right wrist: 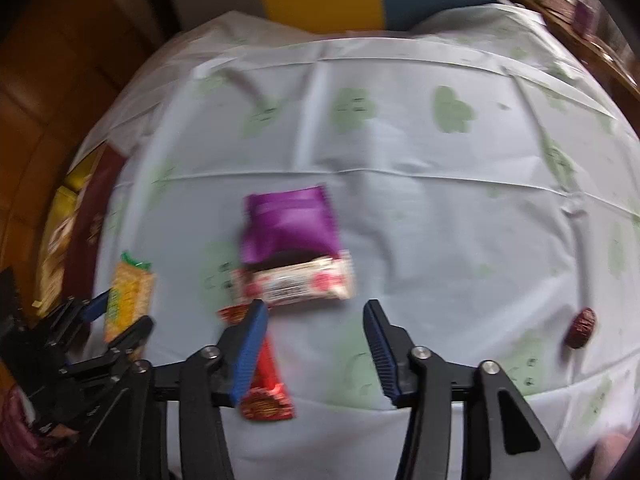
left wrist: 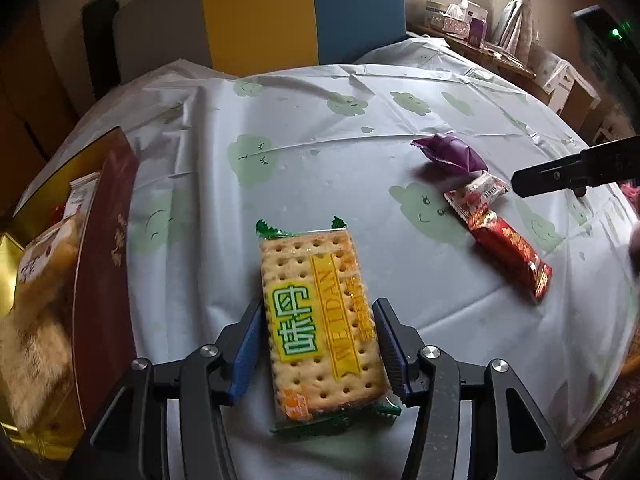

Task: Organize snacks
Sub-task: 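Grasp the yellow cracker pack with the left gripper while the right gripper regrasps the red-gold candy bar, then carry the cracker pack in the left gripper over the gold tray while the right gripper holds the candy bar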

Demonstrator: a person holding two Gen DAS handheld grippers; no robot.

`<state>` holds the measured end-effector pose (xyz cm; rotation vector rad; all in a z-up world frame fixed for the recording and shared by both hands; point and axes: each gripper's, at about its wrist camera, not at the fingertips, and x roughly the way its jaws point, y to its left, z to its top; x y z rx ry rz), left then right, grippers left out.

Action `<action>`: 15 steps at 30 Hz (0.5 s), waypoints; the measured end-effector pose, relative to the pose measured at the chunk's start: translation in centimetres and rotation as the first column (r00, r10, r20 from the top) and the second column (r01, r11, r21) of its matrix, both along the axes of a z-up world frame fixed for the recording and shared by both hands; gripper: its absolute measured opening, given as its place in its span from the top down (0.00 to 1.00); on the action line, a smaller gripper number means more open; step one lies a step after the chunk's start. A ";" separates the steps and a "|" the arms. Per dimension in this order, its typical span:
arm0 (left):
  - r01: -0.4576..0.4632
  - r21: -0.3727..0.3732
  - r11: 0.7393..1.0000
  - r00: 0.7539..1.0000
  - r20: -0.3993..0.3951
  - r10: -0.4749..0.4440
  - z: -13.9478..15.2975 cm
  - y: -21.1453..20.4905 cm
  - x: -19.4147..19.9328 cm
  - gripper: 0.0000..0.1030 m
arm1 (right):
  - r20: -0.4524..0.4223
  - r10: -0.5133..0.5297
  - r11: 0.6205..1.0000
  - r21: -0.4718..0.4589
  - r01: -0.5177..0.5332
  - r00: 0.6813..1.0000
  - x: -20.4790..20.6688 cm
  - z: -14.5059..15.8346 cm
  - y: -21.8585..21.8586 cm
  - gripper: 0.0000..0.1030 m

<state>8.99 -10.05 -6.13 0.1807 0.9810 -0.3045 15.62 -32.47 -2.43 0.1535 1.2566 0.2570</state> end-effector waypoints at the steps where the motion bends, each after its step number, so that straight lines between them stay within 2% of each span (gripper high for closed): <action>1: -0.007 -0.009 1.000 1.000 0.003 0.007 -0.1 0.2 -0.2 0.46 | 0.000 0.024 1.000 0.005 -0.024 1.000 -0.1 0.0 0.7 0.56; 5: -0.014 -0.031 0.999 1.000 0.009 0.014 -0.1 0.6 -0.5 0.46 | -0.014 0.122 0.993 0.002 -0.122 0.992 -0.7 -0.3 3.1 0.61; 11: -0.011 -0.062 0.998 0.999 0.043 0.013 -0.3 0.7 -0.5 0.47 | -0.060 0.203 0.974 -0.095 -0.208 0.977 -1.3 -2.0 5.3 0.63; 12: -0.010 -0.064 0.998 0.999 0.051 0.013 -0.4 0.6 -0.6 0.47 | -0.063 0.212 0.970 -0.107 -0.217 0.975 -1.4 -2.3 5.5 0.73; 13: -0.008 -0.064 0.998 0.998 0.061 0.012 -0.4 0.7 -0.8 0.47 | -0.062 0.220 0.967 -0.117 -0.226 0.974 -1.5 -2.3 5.8 0.78; 15: -0.006 -0.067 0.998 0.997 0.075 0.011 -0.5 0.7 -0.9 0.47 | -0.037 0.262 0.952 -0.153 -0.264 0.964 -1.9 -2.3 6.7 0.79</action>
